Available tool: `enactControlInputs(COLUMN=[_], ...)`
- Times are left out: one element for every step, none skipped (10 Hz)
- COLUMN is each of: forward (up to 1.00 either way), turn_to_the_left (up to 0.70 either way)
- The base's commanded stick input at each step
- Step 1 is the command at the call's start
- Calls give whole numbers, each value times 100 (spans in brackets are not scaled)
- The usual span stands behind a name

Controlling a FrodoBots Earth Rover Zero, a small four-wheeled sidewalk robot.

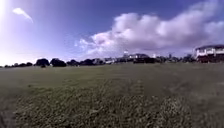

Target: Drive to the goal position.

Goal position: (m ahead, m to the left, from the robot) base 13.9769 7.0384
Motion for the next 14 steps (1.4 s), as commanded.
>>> enactControlInputs(forward=[70, 70, 70, 70, 70, 70, 70, 70, 70, 70, 70, 70, 70, 70], turn_to_the_left=[14, 14, 14, 14, 14, 14, 14, 14, 14, 14, 14, 14, 14, 14])
